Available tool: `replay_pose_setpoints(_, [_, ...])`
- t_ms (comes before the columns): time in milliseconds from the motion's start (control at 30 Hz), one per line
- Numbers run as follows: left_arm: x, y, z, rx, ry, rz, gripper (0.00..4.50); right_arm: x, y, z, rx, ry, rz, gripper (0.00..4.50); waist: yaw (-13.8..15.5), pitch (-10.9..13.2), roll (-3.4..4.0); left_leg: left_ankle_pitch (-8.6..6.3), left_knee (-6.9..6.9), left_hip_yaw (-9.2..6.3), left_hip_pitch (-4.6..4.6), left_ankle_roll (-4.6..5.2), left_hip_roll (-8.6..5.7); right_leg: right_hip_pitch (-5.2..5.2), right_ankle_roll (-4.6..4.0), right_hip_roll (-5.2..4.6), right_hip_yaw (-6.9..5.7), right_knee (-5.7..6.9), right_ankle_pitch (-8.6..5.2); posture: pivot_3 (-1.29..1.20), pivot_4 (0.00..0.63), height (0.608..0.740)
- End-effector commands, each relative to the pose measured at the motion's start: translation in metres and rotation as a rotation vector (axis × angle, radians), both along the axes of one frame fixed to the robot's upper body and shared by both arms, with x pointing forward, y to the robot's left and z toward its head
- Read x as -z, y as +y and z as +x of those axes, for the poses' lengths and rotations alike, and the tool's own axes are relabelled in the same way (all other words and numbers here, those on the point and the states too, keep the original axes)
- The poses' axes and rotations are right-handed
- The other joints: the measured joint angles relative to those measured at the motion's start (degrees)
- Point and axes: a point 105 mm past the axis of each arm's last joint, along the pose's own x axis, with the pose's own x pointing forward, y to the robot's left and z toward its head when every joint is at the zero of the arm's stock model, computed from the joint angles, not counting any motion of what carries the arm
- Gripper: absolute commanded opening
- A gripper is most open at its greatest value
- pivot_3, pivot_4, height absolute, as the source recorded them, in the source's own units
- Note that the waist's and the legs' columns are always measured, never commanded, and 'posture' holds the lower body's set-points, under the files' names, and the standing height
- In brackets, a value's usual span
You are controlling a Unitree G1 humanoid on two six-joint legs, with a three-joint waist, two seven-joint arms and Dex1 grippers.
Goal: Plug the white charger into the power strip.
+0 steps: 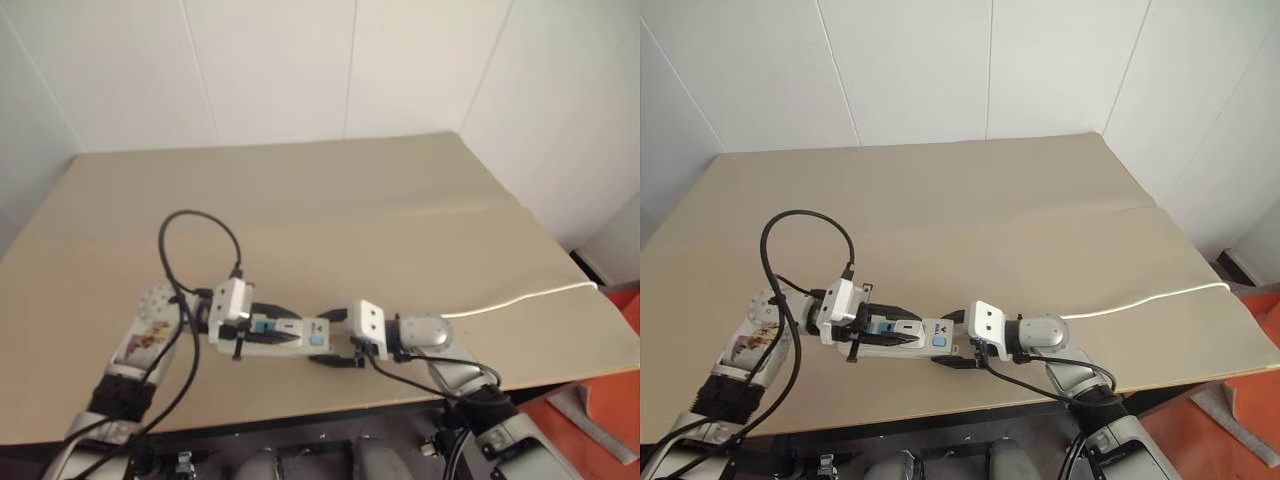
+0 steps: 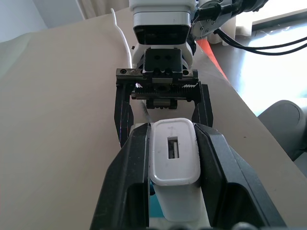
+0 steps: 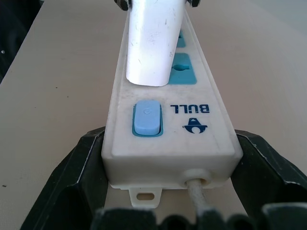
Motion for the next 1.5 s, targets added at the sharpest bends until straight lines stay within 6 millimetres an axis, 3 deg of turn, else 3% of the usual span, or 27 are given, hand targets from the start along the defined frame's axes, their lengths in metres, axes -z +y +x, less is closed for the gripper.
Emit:
replay_pose_setpoints(33, [0.027,0.007,0.003,-0.062,0.070,0.083,1.07,0.040,-0.008,-0.011,-0.003,0.079,-0.153,3.41,0.02,-0.04,0.01,0.00,0.00,0.00,0.00,0.00,0.00,0.00,-0.01,0.00,0.00,0.00,-0.01,0.00,0.150,0.740])
replay_pose_setpoints(300, [0.022,0.007,0.010,-0.073,0.100,0.056,1.07,0.041,-0.008,-0.011,-0.005,0.075,-0.161,3.41,0.24,-0.26,0.03,0.00,-0.01,-0.11,0.03,0.00,-0.02,0.07,-0.34,-0.03,-0.02,-0.03,-0.20,0.00,0.150,0.740])
replay_pose_setpoints(667, [-0.005,0.001,0.012,-0.016,0.013,-0.018,4.48,0.042,-0.007,-0.008,-0.001,0.069,-0.162,3.41,-0.31,-0.09,-0.18,0.00,-0.38,-0.12,-0.09,0.00,0.01,-0.13,-0.04,0.09,-0.04,-0.31,-0.01,0.00,0.150,0.740])
replay_pose_setpoints(833, [-0.009,0.007,0.006,0.029,0.010,0.015,4.48,0.042,-0.006,-0.008,-0.004,0.066,-0.164,3.41,-0.40,-0.09,-0.19,0.00,-0.66,-0.09,-0.05,0.00,0.03,-0.15,-0.05,0.10,-0.02,-0.45,-0.01,0.00,0.150,0.740])
replay_pose_setpoints(933, [-0.024,0.011,0.002,0.041,0.001,-0.006,4.48,0.041,-0.006,-0.007,-0.006,0.064,-0.161,3.41,-0.39,-0.07,-0.20,0.00,-0.70,-0.10,-0.03,0.00,0.04,-0.15,-0.07,0.10,-0.02,-0.45,-0.03,0.00,0.150,0.740])
replay_pose_setpoints(1067, [-0.075,0.019,-0.012,0.078,-0.014,-0.100,4.48,0.040,-0.007,-0.007,-0.004,0.069,-0.157,3.41,-0.51,0.02,-0.28,0.00,-0.74,-0.14,-0.03,0.00,0.12,-0.18,-0.08,0.13,-0.01,-0.46,-0.03,0.00,0.150,0.740])
replay_pose_setpoints(1167, [-0.118,0.034,-0.007,0.004,-0.113,-0.176,4.48,0.036,-0.010,-0.008,0.002,0.131,-0.132,3.41,-0.33,0.06,-0.26,0.00,-0.79,-0.18,-0.03,0.00,0.17,-0.19,-0.12,0.16,-0.05,-0.48,-0.06,0.00,0.150,0.740])
replay_pose_setpoints(1267, [-0.163,0.054,0.004,-0.103,-0.183,-0.309,4.50,0.030,-0.013,-0.005,0.009,0.166,-0.122,4.40,-0.09,0.20,-0.27,0.00,-0.77,-0.15,-0.07,0.00,0.11,-0.20,-0.13,0.16,-0.13,-0.52,-0.07,0.00,0.150,0.740])
replay_pose_setpoints(1333, [-0.182,0.066,0.005,-0.136,-0.214,-0.372,4.50,0.026,-0.016,-0.006,0.002,0.163,-0.120,4.45,-0.01,0.23,-0.27,0.00,-0.77,-0.13,-0.13,0.00,0.05,-0.21,-0.12,0.13,-0.17,-0.61,-0.07,0.00,0.150,0.740])
replay_pose_setpoints(1400, [-0.186,0.076,0.005,-0.165,-0.221,-0.364,4.50,0.015,-0.019,-0.006,0.008,0.160,-0.087,4.45,0.04,0.27,-0.21,-0.01,-0.81,-0.13,-0.25,-0.01,0.00,-0.23,-0.05,0.05,-0.20,-0.78,-0.11,0.00,0.150,0.740])
replay_pose_setpoints(1500, [-0.161,0.087,0.002,-0.202,-0.191,-0.212,4.50,-0.003,-0.038,-0.011,-0.008,0.097,-0.104,4.45,0.42,0.33,-0.11,-0.18,-0.78,-0.19,-0.62,-0.31,-0.17,-0.50,-0.01,-0.25,-0.23,-0.77,-0.14,0.00,0.150,0.740])
